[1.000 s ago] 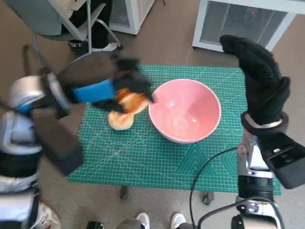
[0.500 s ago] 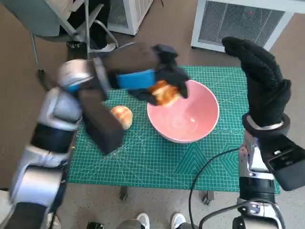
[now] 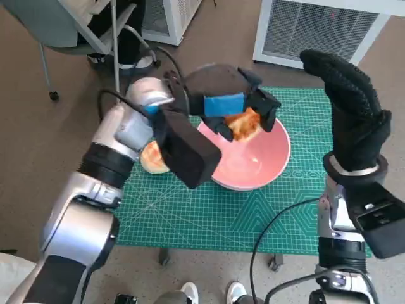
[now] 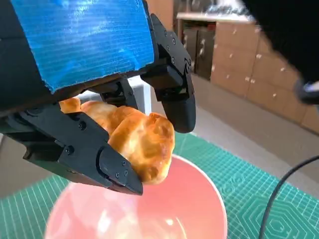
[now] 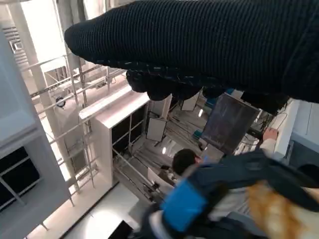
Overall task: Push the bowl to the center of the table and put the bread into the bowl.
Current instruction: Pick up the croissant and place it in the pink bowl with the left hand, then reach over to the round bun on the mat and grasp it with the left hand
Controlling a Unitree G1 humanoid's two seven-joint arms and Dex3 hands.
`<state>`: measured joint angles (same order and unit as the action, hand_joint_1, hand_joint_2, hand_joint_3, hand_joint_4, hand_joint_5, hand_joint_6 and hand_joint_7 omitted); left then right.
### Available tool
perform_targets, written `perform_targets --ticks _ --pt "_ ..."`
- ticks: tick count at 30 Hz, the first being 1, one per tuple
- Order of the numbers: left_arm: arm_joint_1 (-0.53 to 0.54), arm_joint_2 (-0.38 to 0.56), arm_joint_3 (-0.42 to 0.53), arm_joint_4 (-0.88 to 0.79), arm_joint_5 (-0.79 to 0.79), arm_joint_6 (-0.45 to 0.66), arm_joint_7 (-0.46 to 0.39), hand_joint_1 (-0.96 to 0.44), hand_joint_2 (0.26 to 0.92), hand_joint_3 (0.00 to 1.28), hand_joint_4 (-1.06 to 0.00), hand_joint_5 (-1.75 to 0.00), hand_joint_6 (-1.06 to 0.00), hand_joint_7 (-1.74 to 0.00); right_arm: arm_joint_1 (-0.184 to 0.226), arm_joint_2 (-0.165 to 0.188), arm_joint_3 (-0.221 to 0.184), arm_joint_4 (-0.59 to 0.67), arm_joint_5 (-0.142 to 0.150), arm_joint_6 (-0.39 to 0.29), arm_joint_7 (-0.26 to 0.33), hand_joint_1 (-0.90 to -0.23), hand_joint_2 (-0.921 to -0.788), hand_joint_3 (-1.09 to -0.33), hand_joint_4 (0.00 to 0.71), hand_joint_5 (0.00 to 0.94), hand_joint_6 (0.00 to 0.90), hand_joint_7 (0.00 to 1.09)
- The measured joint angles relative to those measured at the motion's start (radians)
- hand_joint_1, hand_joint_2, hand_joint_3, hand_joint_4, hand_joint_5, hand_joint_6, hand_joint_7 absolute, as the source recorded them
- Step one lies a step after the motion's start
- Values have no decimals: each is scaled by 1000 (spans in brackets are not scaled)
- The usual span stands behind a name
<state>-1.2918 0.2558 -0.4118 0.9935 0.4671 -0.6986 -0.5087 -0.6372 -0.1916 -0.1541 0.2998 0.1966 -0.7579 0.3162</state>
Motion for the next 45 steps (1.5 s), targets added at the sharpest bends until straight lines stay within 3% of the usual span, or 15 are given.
perform_targets --ticks 3,4,5,7,11,17,26,45 --pt "-8 -18 -7 46 7 14 10 0 921 183 -501 -1307 -551 -1290 6 0 -1 -10 0 4 -4 -582 -921 -701 294 0 61 619" --pt "-10 -24 -8 59 8 21 12 -9 908 178 -437 -984 -477 -1029 8 0 -1 -13 0 6 -5 -582 -921 -701 293 0 61 619" --pt "-11 -28 -9 70 8 27 12 -12 911 162 -439 -824 -475 -890 11 0 -2 -16 0 8 -7 -582 -921 -701 293 0 61 619" --pt "-13 -34 -10 91 8 38 11 -41 917 106 -349 -345 -432 -445 16 0 -2 -22 0 12 -9 -582 -921 -701 292 0 61 619" --pt "-13 -39 -7 118 1 58 -20 -125 881 48 -163 -72 -330 -128 28 -1 -3 -33 0 17 -13 -577 -921 -701 292 0 61 619" --pt "-12 -33 20 105 -42 76 -88 -220 871 25 -109 -9 -298 -42 34 -1 -3 -51 -1 32 -19 -575 -921 -702 291 0 61 620" --pt "8 17 44 19 -55 33 -61 -304 874 13 -118 -6 -311 -32 36 -1 -2 -61 -1 40 -25 -574 -921 -702 292 0 61 620" --pt "106 233 111 -73 -69 -47 -38 -277 859 0 -191 -14 -362 -34 36 -1 -1 -58 4 49 -25 -580 -921 -701 294 1 60 619"
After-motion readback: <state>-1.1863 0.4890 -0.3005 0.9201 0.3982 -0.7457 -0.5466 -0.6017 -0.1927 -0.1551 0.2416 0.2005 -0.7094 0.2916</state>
